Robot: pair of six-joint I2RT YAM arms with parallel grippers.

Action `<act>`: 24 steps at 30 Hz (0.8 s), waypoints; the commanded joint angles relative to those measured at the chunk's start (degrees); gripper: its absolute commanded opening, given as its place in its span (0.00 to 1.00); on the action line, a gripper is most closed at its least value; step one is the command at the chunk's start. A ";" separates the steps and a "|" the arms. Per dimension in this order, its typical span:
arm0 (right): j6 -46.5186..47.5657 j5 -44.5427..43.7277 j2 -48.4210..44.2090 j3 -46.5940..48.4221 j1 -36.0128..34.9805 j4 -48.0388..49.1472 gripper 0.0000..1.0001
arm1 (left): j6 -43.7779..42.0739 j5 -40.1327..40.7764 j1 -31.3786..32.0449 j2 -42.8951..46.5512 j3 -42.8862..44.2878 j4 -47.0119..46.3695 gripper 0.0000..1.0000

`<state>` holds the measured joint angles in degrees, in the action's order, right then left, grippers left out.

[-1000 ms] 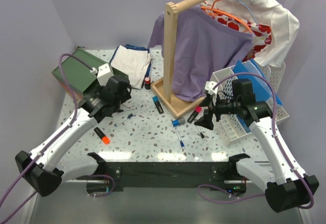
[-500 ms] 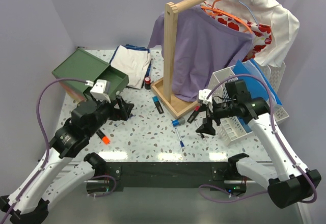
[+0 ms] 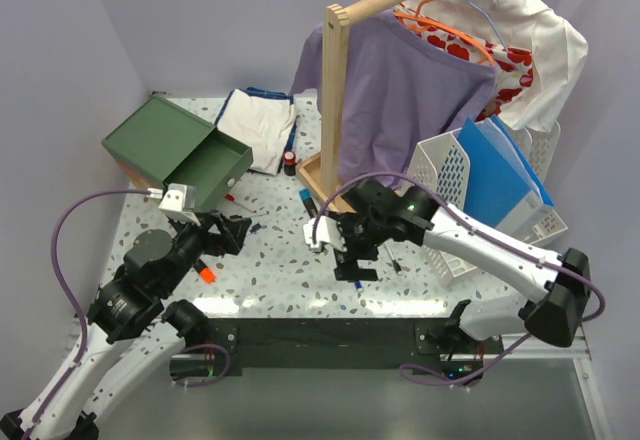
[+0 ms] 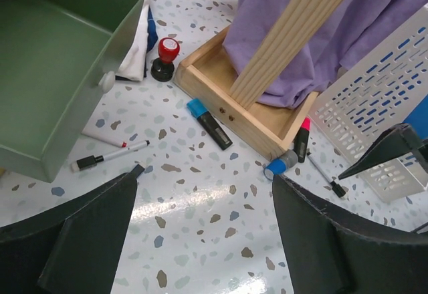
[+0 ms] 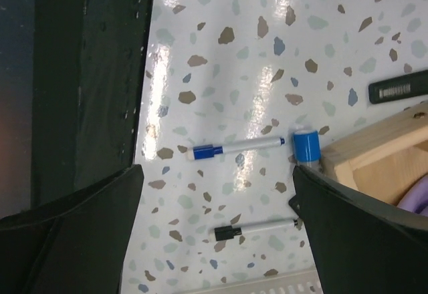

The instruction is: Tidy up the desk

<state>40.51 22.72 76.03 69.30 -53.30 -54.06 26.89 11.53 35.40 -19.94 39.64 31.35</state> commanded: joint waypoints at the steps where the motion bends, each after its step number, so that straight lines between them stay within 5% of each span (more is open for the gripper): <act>1: -10.34 -12.08 4.90 5.48 -4.35 9.75 0.99 | 0.44 3.32 0.11 -0.80 2.11 -0.59 0.88; 12: -42.94 -29.03 22.75 11.56 -8.93 26.11 0.99 | 0.18 7.45 0.11 2.10 5.88 -0.42 0.89; 19: -49.38 -42.58 32.86 16.83 -8.05 26.55 0.96 | -1.14 12.02 0.11 7.28 7.30 1.78 0.90; 24: -52.11 -43.55 36.98 17.71 -5.42 27.00 0.80 | -0.88 11.85 0.20 9.48 6.51 3.89 0.91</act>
<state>-6.48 -16.45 112.07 83.88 -60.90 -29.23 26.96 21.98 35.40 -11.25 45.80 33.19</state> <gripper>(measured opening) 0.846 0.904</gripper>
